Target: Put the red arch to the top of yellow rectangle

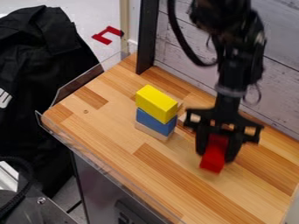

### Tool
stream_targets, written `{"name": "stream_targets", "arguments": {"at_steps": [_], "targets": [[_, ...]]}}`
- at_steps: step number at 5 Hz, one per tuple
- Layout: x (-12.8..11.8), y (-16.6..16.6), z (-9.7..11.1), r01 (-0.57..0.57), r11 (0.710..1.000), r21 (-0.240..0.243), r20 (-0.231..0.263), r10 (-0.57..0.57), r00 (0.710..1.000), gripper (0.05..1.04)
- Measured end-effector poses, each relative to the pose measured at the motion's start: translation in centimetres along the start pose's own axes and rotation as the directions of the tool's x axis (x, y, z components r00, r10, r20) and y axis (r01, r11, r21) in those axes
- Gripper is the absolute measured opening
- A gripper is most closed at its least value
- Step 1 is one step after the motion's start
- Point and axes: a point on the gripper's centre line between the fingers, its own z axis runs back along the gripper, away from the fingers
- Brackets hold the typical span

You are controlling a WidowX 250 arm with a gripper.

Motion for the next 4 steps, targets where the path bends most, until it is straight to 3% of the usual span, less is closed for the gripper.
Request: {"name": "stream_targets", "arguments": {"at_steps": [1,2,3,4], "targets": [[0.9,1.4,3.2,-0.043,0.999,-0.015,0.106,0.045,0.993,0.568],[2.0,2.9,5.1,-0.099,0.994,-0.051,0.164,0.106,0.981,0.568],[2.5,3.8,6.1,-0.204,0.972,-0.115,0.157,0.220,0.963,0.567],[2.8,4.5,7.7,-0.328,0.920,-0.213,0.170,0.366,0.915,0.568]]}}
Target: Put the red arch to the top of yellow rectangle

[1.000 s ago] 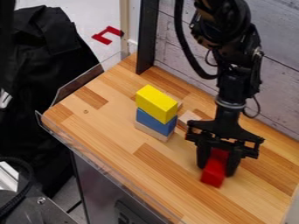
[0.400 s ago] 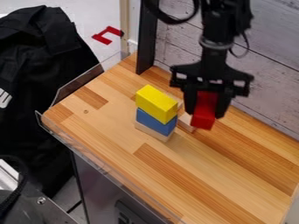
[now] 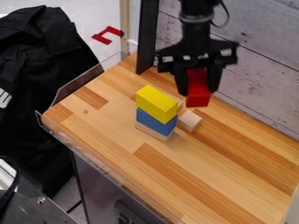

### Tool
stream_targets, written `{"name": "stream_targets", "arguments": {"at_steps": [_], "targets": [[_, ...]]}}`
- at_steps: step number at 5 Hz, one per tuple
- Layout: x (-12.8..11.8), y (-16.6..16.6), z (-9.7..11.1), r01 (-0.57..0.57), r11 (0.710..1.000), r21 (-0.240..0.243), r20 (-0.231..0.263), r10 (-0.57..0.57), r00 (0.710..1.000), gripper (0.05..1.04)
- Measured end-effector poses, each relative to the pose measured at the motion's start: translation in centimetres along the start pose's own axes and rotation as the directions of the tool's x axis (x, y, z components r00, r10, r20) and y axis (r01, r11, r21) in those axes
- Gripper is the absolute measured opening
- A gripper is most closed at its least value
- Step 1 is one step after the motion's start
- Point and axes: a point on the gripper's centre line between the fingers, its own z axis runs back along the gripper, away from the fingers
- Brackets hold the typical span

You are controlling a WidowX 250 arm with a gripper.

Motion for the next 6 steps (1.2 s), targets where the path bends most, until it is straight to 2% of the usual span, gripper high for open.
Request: {"name": "stream_targets", "arguments": {"at_steps": [1,2,3,4,5,6], "targets": [[0.6,0.6,0.8,-0.125,0.992,-0.019,0.013,0.125,0.992,0.568],[0.8,1.2,0.9,-0.270,0.963,-0.015,0.018,0.270,0.963,0.567],[0.9,2.2,1.2,-0.355,0.935,-0.018,0.023,0.356,0.934,0.568],[1.1,3.3,1.1,-0.404,0.915,-0.017,0.028,0.404,0.914,0.568],[1.1,4.0,0.6,-0.455,0.890,-0.032,0.009,0.455,0.890,0.567],[1.4,4.1,0.5,-0.486,0.872,-0.060,0.014,0.488,0.873,0.567]]}}
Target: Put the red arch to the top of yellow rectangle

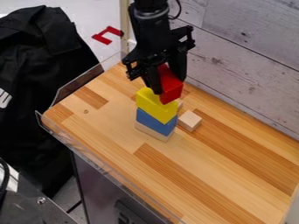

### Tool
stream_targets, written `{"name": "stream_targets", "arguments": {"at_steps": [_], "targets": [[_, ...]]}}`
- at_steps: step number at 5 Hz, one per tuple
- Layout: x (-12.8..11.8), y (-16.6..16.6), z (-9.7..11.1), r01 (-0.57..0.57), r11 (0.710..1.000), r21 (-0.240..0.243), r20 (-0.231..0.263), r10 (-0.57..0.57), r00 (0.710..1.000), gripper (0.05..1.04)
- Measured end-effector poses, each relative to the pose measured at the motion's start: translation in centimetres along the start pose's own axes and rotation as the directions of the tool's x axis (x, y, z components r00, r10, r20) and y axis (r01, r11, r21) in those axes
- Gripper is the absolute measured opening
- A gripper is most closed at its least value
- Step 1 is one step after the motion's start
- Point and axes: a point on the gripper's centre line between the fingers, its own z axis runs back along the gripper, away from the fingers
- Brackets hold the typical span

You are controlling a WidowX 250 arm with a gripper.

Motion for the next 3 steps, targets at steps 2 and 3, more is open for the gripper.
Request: {"name": "stream_targets", "arguments": {"at_steps": [2,3], "targets": [[0.39,-0.45,-0.71,-0.171,0.985,-0.022,0.055,0.172,0.984,0.567],[0.24,-0.50,-1.21,-0.252,0.967,-0.046,0.070,0.255,0.964,0.567]]}}
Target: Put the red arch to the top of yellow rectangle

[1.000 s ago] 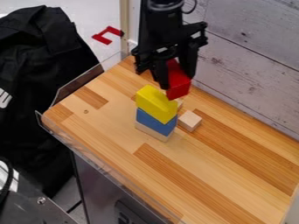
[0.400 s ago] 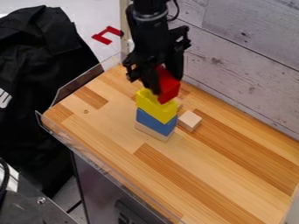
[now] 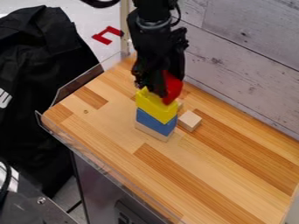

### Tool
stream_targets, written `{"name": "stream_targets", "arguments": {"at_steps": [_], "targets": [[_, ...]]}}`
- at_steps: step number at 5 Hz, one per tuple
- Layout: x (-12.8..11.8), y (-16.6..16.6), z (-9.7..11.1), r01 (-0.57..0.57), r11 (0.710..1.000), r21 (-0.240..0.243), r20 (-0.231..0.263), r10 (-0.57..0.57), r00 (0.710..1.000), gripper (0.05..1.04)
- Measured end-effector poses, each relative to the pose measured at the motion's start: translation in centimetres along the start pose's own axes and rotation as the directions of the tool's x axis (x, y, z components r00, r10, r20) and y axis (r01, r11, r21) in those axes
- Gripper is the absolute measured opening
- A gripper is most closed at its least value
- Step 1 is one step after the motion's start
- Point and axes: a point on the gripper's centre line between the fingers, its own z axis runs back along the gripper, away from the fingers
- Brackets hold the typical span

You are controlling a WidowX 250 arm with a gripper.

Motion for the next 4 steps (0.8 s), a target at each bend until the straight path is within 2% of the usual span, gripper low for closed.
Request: {"name": "stream_targets", "arguments": {"at_steps": [2,4], "targets": [[-0.13,0.10,-0.23,-0.048,0.999,-0.011,-0.001,0.048,0.999,0.567],[-0.65,0.20,-0.44,-0.059,0.998,-0.015,-0.034,0.059,0.998,0.567]]}}
